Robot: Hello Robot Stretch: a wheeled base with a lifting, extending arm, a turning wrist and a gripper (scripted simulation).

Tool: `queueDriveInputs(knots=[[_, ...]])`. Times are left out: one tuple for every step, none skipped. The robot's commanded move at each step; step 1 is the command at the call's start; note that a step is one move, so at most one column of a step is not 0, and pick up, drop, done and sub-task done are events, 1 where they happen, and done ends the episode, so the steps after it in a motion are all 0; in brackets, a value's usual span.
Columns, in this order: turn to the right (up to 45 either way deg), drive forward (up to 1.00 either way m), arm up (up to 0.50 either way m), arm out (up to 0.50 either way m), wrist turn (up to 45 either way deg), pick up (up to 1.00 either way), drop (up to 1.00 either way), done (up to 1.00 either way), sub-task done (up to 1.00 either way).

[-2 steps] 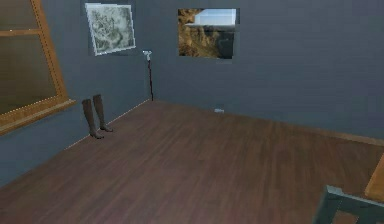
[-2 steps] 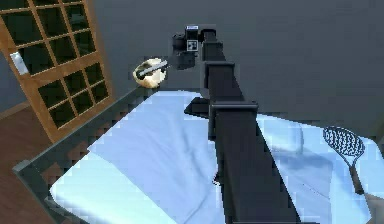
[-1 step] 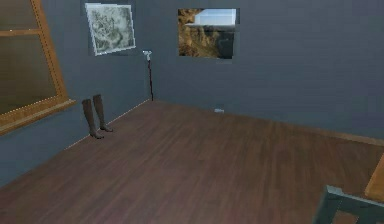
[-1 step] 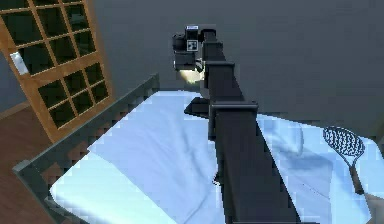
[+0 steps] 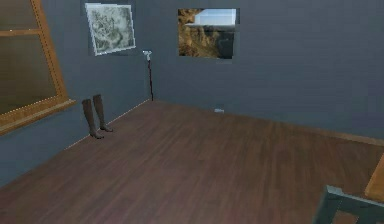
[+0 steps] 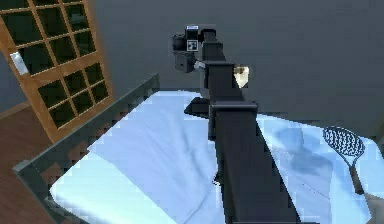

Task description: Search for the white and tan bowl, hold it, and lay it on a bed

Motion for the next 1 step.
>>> queueDriveInputs(knots=[[0.0, 0.00, -0.40, 0.00, 0.0, 0.00, 0.00, 0.00, 0.00]])
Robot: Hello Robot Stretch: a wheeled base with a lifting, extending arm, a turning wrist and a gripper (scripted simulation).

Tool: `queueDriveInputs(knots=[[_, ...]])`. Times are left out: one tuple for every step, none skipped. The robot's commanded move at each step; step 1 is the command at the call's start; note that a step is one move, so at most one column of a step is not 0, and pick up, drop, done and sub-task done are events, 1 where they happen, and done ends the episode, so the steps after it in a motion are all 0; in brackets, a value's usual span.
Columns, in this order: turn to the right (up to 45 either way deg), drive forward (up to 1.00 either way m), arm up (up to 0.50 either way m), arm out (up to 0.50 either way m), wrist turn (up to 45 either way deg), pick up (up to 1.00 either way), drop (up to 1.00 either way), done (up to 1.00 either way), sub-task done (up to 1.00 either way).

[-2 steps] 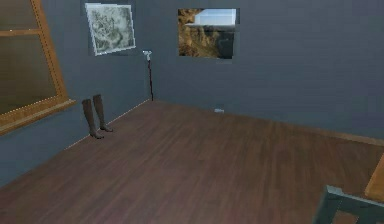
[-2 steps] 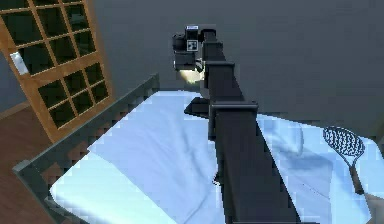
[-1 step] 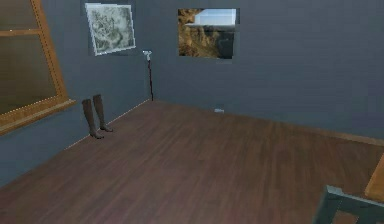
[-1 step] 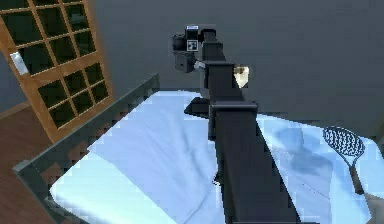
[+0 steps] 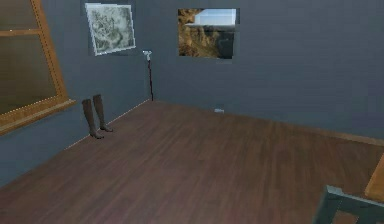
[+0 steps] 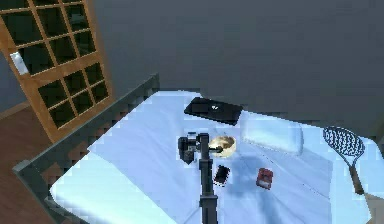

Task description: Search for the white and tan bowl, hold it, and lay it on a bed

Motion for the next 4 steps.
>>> queueDriveInputs(knots=[[0.0, 0.00, -0.32, 0.00, 0.0, 0.00, 0.00, 0.00, 0.00], [0.0, 0.00, 0.00, 0.00, 0.0, 0.00, 1.00, 0.00, 0.00], [0.0, 0.00, 0.10, 0.00, 0.0, 0.00, 0.00, 0.00, 0.00], [0.0, 0.00, 0.00, -0.08, 0.0, 0.00, 0.00, 0.00, 0.00]])
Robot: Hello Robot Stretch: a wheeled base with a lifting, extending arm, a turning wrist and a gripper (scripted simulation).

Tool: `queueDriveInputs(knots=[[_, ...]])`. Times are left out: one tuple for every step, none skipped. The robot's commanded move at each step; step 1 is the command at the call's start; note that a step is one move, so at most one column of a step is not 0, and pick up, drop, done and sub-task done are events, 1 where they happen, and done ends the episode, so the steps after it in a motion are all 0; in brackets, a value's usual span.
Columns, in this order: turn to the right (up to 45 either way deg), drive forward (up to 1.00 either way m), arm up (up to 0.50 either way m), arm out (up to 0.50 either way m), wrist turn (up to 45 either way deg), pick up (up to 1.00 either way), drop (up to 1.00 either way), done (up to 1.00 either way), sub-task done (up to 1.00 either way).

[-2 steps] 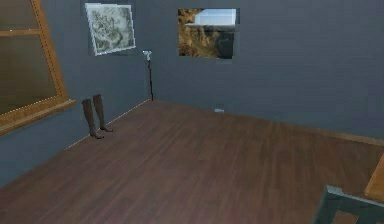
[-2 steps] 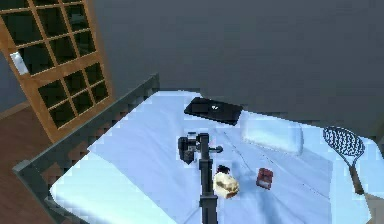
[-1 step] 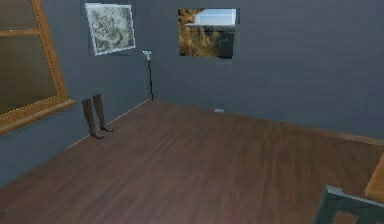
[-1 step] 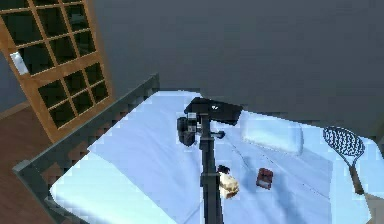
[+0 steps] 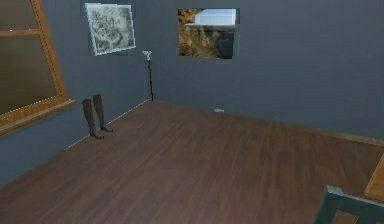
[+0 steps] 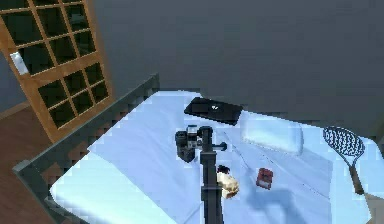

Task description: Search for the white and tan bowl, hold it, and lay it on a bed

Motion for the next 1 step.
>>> queueDriveInputs(knots=[[0.0, 0.00, 0.00, 0.00, 0.0, 0.00, 0.00, 1.00, 0.00]])
